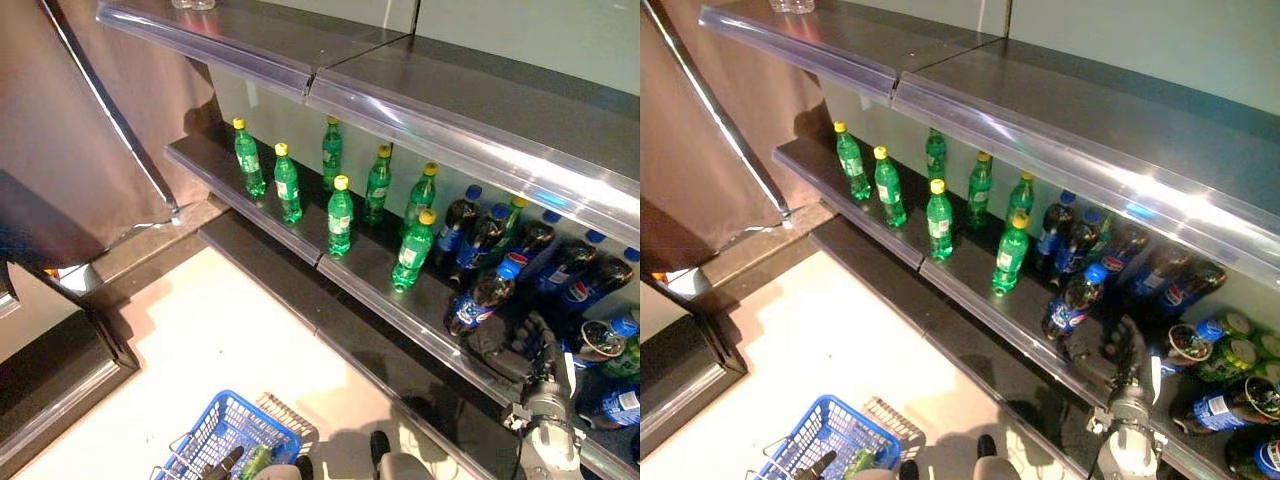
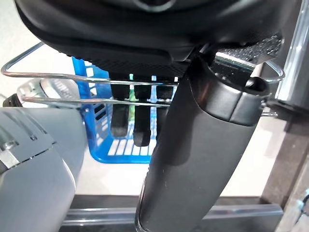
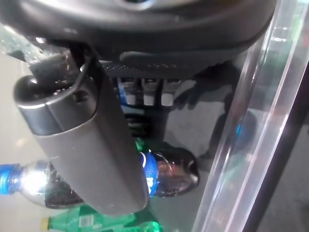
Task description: Pick up the drink and place into the basket.
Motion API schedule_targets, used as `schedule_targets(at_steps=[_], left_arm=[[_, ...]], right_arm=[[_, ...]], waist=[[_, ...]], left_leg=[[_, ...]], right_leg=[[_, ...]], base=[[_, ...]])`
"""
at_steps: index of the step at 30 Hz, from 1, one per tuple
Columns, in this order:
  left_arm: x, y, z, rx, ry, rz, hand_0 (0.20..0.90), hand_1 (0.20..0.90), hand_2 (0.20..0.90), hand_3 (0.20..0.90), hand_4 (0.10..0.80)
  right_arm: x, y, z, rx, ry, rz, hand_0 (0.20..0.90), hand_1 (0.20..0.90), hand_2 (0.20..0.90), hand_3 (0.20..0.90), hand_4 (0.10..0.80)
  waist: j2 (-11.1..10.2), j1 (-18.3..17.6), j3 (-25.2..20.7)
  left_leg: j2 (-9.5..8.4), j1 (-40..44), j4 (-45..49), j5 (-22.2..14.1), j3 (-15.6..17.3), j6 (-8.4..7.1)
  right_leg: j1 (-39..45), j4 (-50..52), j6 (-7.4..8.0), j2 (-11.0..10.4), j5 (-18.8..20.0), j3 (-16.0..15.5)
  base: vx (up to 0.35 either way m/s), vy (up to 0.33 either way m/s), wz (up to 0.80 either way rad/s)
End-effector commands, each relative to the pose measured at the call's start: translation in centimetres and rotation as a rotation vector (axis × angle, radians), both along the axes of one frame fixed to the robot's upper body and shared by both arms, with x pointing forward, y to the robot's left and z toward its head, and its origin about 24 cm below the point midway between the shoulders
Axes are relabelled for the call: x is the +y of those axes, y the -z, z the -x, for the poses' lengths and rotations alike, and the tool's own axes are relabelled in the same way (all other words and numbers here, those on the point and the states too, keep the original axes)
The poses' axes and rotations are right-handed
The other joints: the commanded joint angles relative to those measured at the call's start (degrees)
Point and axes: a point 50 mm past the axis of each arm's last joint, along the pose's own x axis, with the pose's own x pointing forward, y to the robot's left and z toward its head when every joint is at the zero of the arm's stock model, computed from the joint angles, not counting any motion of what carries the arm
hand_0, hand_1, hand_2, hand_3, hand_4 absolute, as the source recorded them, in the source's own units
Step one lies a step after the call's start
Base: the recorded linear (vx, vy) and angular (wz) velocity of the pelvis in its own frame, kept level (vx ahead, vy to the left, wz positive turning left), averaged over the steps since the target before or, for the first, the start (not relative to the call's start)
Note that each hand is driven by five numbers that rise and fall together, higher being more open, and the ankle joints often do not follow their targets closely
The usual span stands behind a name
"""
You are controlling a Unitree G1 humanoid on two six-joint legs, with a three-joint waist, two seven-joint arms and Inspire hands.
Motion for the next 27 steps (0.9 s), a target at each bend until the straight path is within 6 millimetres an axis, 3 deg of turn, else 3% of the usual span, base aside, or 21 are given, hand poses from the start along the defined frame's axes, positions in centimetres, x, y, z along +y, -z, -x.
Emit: schedule_targets(at_steps=[1, 15, 27], left_arm=[[2.7, -2.7, -5.0, -0.25, 0.064, -0.088, 0.3, 0.3, 0.3, 0.2, 0.1], [3.5, -5.3, -10.8, -0.43, 0.061, -0.124, 0.3, 0.3, 0.3, 0.2, 0.1], [4.2, -7.1, -13.6, -0.522, 0.058, -0.156, 0.3, 0.3, 0.3, 0.2, 0.1]], right_arm=[[-0.6, -5.9, -4.3, -0.294, 0.017, 0.078, 0.9, 0.9, 0.9, 0.9, 0.8], [1.4, -9.0, -7.0, -0.471, 0.014, 0.102, 0.9, 0.9, 0.9, 0.9, 0.8], [2.1, -12.6, -9.0, -0.629, -0.003, 0.127, 0.9, 0.9, 0.9, 0.9, 0.8]], waist=[[0.9, 1.1, -0.4], [0.4, 2.4, 5.7], [-0.8, 3.6, 7.3]], left_leg=[[-4.07, -10.6, 10.9, -3.3, -5.8, -0.04], [-5.04, -21.8, 18.8, -6.5, -7.3, 2.1], [-4.93, -27.6, 20.8, -7.3, -7.8, 2.59]], right_leg=[[-5.0, 7.1, 1.34, 4.0, -4.2, -6.3], [-15.9, 14.8, 1.66, 5.3, -5.3, -4.5], [-19.3, 14.8, 2.03, 7.0, -5.7, -3.0]], base=[[-0.187, 0.019, 0.05], [-0.157, -0.01, 0.04], [-0.088, -0.036, -0.13]])
